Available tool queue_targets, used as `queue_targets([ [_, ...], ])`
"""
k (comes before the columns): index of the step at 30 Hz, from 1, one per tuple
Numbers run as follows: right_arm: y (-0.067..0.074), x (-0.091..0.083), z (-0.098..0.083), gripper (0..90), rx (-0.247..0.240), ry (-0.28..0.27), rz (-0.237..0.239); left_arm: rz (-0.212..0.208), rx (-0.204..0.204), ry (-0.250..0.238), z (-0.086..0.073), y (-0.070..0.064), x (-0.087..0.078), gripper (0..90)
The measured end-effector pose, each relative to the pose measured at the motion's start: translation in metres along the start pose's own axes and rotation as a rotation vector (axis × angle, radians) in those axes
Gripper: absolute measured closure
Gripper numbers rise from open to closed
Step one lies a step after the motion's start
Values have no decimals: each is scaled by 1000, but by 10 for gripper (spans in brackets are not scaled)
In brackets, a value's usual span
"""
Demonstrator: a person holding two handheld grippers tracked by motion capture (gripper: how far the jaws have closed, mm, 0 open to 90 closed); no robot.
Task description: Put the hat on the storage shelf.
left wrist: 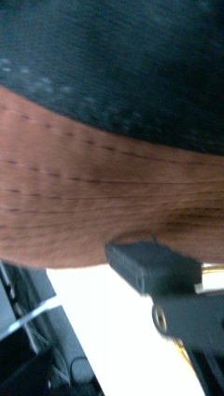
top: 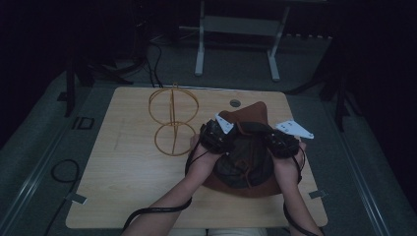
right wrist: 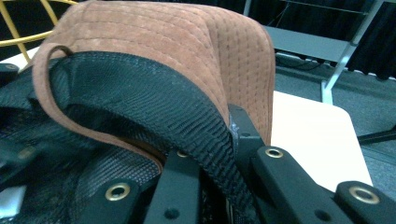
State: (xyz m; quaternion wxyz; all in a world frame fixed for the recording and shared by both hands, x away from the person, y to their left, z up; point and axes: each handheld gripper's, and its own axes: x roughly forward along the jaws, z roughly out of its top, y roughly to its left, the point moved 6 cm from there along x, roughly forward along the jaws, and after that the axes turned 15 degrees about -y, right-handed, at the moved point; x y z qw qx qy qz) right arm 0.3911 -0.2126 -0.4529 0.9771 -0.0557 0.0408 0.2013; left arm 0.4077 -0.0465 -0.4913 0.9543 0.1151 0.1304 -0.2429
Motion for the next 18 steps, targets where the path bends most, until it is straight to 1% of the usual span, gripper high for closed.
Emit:
queue_targets([
  [2, 2, -1, 0, 843, 7, 2, 5, 16, -6, -17, 2, 0, 1, 532],
  [3, 3, -1, -1, 843, 12, 4, 6, 16, -6, -21, 2, 0, 1, 623],
  [4, 3, -2, -1, 842, 15, 4, 10, 17, -9, -36, 3, 0, 1, 728],
  [5, 3, -2, -1, 842, 15, 4, 10, 17, -9, -36, 3, 0, 1, 796],
  [6, 5, -4, -3, 841, 15, 7, 14, 8, -9, -52, 5, -1, 0, 866],
  [7, 5, -6, -3, 840, 18, 7, 15, 6, -11, -54, 6, -1, -1, 873],
  [8, 5, -6, -3, 839, 18, 6, 17, 4, 0, -53, 6, -1, -1, 875],
  [9, 5, -8, -4, 836, 24, 9, 22, 0, 2, -51, 7, 0, -1, 877],
  [11, 5, -10, -5, 826, 24, 11, 27, -14, -9, -49, 7, 1, -2, 878],
  [12, 5, -11, -6, 818, 25, 16, 30, -16, 1, -53, 8, 2, -3, 879],
  [13, 5, -12, -7, 798, 31, 20, 36, -25, 4, -61, 8, 2, -3, 880],
  [14, 6, -14, -7, 758, 36, 16, 39, -32, -1, -67, 9, 3, -5, 880],
  [15, 5, -17, -7, 712, 29, 18, 51, -33, 3, -72, 9, 4, -6, 881],
  [16, 5, -19, -7, 685, 29, 20, 61, -34, 16, -81, 10, 5, -7, 881],
  [18, 5, -26, -6, 607, 47, 15, 95, -43, 23, -89, 11, 6, -10, 881],
])
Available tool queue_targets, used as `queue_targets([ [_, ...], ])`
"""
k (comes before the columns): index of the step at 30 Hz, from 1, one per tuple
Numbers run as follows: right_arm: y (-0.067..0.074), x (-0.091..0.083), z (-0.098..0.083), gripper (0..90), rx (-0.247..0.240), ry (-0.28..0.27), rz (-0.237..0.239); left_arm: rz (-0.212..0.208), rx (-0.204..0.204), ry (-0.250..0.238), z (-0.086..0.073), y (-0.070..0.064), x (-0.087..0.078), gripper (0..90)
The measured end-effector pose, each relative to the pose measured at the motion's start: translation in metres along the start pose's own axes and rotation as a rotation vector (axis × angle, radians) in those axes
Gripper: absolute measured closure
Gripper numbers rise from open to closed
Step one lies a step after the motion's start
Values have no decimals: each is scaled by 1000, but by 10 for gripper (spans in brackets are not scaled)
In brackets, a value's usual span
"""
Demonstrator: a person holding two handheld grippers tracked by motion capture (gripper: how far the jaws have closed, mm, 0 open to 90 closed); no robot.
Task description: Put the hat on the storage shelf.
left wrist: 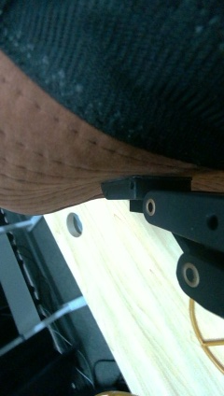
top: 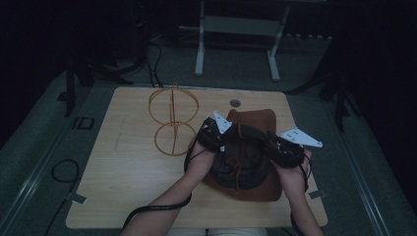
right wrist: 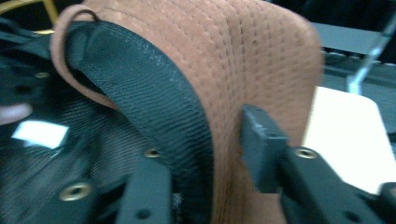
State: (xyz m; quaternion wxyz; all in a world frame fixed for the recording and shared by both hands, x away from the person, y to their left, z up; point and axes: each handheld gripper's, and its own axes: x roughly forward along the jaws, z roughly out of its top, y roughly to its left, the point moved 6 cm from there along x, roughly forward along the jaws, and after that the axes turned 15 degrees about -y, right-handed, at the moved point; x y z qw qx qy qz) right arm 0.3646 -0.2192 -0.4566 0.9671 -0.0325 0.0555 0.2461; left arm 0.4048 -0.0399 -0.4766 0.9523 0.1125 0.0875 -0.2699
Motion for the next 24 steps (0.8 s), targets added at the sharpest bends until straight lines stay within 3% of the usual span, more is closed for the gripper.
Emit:
queue_targets([
  [7, 8, -33, 8, 492, -27, -3, 142, -5, 12, -44, 3, 1, -9, 881],
  [10, 5, -46, 12, 461, -66, -25, 160, -19, 20, -82, 5, 3, -14, 881],
  [11, 2, -50, 13, 462, -58, -38, 166, -28, 18, -102, 5, 4, -17, 881],
  [12, -5, -54, 14, 464, -48, -53, 156, -25, 18, -102, 5, 5, -19, 881],
  [14, -14, -60, 17, 485, -43, -73, 145, -57, -17, -124, 6, 7, -24, 881],
  [17, -34, -68, 18, 479, -37, -82, 120, -118, -9, -182, 8, 7, -33, 881],
  [21, -57, -71, 13, 467, -15, -55, 90, -196, -4, -246, 12, 6, -46, 881],
  [22, -62, -71, 11, 468, -11, -48, 82, -235, -6, -268, 13, 5, -50, 880],
  [24, -71, -69, 6, 468, 2, -25, 65, -265, 17, -292, 15, 3, -57, 881],
])
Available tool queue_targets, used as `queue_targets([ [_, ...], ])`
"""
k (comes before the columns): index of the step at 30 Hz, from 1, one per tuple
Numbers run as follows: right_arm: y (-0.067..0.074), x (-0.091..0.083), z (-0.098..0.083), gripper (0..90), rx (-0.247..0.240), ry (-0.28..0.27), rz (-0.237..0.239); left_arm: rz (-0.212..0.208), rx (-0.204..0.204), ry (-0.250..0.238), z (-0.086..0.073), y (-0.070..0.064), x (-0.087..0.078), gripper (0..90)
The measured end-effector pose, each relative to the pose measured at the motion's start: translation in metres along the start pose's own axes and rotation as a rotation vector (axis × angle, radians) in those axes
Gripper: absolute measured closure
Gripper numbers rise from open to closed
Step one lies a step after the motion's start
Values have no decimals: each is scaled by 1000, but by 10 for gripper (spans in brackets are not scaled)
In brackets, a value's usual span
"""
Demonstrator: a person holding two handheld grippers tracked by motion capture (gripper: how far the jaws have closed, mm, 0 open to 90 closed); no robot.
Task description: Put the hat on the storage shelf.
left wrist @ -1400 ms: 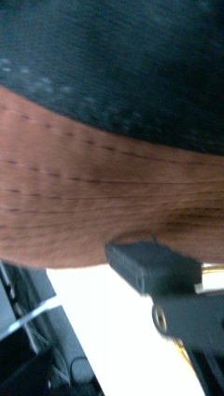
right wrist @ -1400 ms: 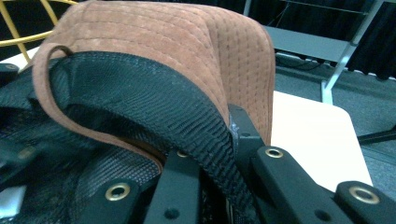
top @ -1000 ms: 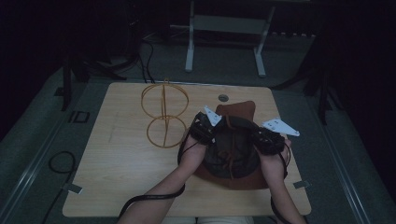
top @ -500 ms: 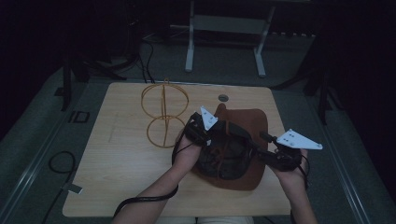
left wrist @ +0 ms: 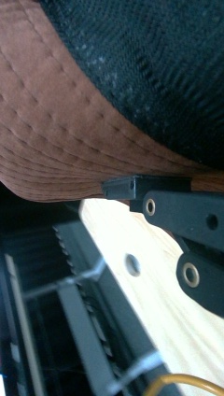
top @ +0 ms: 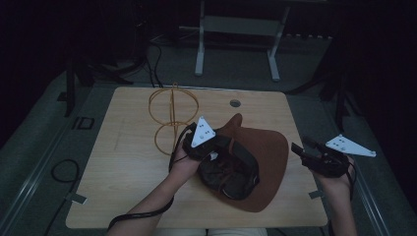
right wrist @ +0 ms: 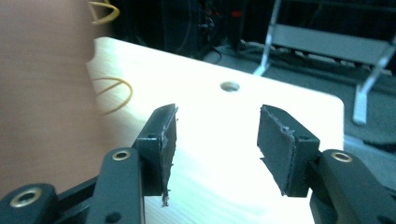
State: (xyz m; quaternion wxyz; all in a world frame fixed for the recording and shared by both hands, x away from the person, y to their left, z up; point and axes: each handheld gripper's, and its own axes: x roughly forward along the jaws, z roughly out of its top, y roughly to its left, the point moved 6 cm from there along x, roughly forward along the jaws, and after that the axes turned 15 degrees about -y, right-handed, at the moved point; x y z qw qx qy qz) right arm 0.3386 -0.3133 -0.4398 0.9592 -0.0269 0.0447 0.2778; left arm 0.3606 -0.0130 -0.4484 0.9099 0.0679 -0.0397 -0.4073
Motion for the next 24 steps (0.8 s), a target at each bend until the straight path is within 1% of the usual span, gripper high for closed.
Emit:
queue_targets([
  [1, -3, 1, -2, 473, 5, 6, 4, -33, -2, -15, 2, -2, -3, 880],
  [2, -4, 2, -4, 472, 8, 15, 14, -60, 2, -41, 4, -3, -5, 881],
  [3, -3, 4, -6, 472, 7, 19, 25, -80, 7, -49, 5, -5, -8, 881],
  [4, -1, 5, -8, 473, 7, 20, 48, -115, 6, -66, 7, -7, -10, 881],
  [5, 2, 7, -9, 472, 6, 23, 75, -136, 13, -84, 8, -8, -12, 880],
  [6, 6, 9, -10, 472, 2, 26, 96, -156, 17, -88, 8, -10, -14, 880],
  [8, 17, 12, -11, 469, 8, 23, 159, -197, 22, -110, 9, -13, -17, 880],
  [9, 22, 13, -11, 468, 12, 19, 184, -222, 26, -121, 9, -15, -19, 880],
  [10, 28, 15, -11, 465, 12, 18, 211, -238, 31, -131, 9, -17, -20, 880],
  [12, 40, 19, -12, 451, 16, 16, 264, -283, 31, -146, 9, -21, -23, 880],
  [14, 54, 23, -13, 434, 17, 20, 321, -318, 37, -161, 9, -25, -26, 880],
  [15, 60, 26, -14, 431, 18, 27, 338, -334, 41, -169, 9, -28, -28, 879],
  [16, 68, 29, -16, 420, 17, 27, 372, -340, 44, -176, 9, -29, -28, 880],
  [17, 74, 31, -16, 418, 16, 23, 392, -349, 41, -182, 10, -31, -28, 879],
  [18, 82, 34, -18, 410, 16, 26, 424, -351, 43, -187, 10, -32, -28, 879],
  [19, 88, 35, -18, 400, 13, 22, 455, -358, 45, -200, 12, -34, -28, 879],
  [20, 97, 38, -20, 398, 4, 26, 479, -362, 47, -200, 13, -36, -28, 879],
  [22, 108, 42, -21, 394, -4, 30, 513, -373, 58, -207, 14, -40, -27, 879],
  [23, 114, 44, -21, 396, -6, 22, 532, -372, 65, -207, 14, -41, -27, 879],
  [24, 117, 45, -20, 397, -6, 22, 539, -371, 76, -210, 15, -42, -27, 879],
])
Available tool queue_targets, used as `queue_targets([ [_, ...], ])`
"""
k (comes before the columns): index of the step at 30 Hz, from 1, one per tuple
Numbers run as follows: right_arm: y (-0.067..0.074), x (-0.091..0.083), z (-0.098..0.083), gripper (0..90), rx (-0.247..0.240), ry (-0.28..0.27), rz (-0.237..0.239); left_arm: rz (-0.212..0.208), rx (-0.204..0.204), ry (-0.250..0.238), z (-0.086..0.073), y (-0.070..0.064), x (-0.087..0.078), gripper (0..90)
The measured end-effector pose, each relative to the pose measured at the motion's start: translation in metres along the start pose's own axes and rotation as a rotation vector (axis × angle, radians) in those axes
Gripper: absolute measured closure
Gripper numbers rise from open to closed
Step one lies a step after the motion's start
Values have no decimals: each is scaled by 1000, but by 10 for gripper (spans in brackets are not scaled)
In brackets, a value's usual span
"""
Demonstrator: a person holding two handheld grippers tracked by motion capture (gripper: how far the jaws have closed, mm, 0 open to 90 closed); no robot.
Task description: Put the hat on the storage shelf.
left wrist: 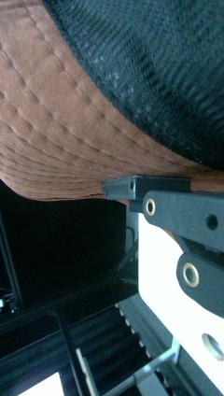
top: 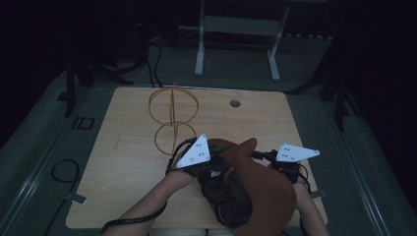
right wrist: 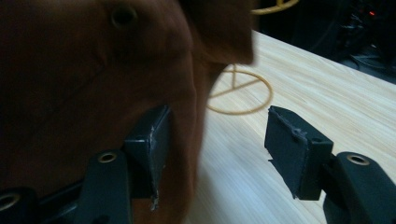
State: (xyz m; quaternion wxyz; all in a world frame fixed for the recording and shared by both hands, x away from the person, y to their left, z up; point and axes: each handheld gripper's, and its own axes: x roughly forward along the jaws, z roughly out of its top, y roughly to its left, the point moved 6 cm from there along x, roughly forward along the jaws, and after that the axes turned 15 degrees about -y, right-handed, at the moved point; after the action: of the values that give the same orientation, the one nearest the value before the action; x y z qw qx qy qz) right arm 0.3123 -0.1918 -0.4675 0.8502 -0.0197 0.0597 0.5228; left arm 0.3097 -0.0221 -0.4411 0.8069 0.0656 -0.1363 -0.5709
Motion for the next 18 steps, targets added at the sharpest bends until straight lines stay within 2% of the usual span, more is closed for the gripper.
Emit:
queue_targets([
  [4, 8, 12, 3, 409, -11, -20, 37, -18, 5, -1, 1, -6, 4, 879],
  [6, 12, 17, 5, 414, -16, -35, 59, -16, 28, 6, 0, -8, 7, 878],
  [9, 15, 19, 9, 452, -10, -66, 84, -16, 21, -2, 2, -8, 9, 877],
  [12, 16, 20, 12, 521, -5, -93, 106, -13, 40, 4, 4, -9, 13, 875],
  [15, 19, 20, 15, 598, -10, -105, 127, -32, 30, 5, 6, -10, 16, 872],
  [17, 20, 21, 17, 644, -13, -88, 134, -41, 51, 29, 6, -12, 19, 871],
  [18, 20, 21, 17, 687, -31, -68, 126, -43, 61, 39, 5, -12, 19, 871],
])
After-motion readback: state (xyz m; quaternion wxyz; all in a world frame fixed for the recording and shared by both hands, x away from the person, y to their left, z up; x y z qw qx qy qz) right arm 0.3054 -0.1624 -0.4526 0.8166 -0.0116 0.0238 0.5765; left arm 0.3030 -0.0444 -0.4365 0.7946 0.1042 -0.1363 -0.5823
